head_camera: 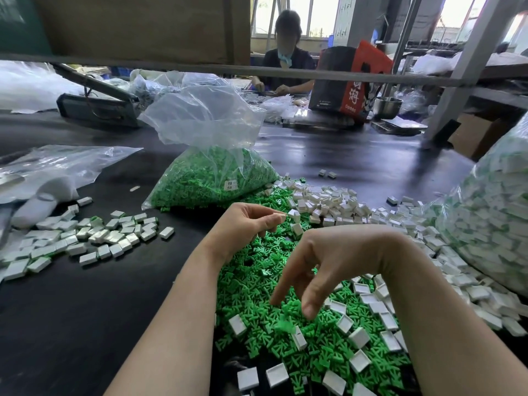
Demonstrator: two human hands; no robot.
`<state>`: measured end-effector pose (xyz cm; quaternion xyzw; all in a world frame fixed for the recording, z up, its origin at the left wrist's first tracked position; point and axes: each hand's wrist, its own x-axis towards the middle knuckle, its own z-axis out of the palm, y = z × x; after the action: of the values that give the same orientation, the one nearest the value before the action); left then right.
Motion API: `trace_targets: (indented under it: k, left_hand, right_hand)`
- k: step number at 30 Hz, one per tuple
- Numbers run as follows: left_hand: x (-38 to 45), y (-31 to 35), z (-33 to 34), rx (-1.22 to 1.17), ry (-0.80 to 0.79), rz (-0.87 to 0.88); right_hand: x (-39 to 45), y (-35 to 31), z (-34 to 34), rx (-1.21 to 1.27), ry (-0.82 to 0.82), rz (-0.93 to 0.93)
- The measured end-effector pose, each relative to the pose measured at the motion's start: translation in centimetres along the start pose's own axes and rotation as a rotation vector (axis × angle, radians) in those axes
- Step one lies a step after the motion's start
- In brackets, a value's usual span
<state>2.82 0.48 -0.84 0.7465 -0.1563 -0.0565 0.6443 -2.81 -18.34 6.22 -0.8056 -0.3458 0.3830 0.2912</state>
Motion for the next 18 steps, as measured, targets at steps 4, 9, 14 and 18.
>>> trace_targets:
  k: [4, 9, 14, 18]
  left_hand:
    - [0.0, 0.0, 0.1, 0.009, 0.011, 0.013]
    - [0.2, 0.0, 0.3, -0.006, 0.052, -0.003]
    - [0.1, 0.1, 0.4, -0.009, 0.051, -0.004]
    - [0.0, 0.3, 0.4, -0.013, 0.045, 0.000]
  right_hand:
    - [1.3, 1.5, 0.0, -0.188, 0.458, 0.154]
    - [3.1, 3.2, 0.7, -0.358, 0.721, 0.272]
    - [3.8, 3.7, 0.9, -0.359, 0.730, 0.299]
    - [3.8, 4.0, 0.9, -0.336, 0.699, 0.305]
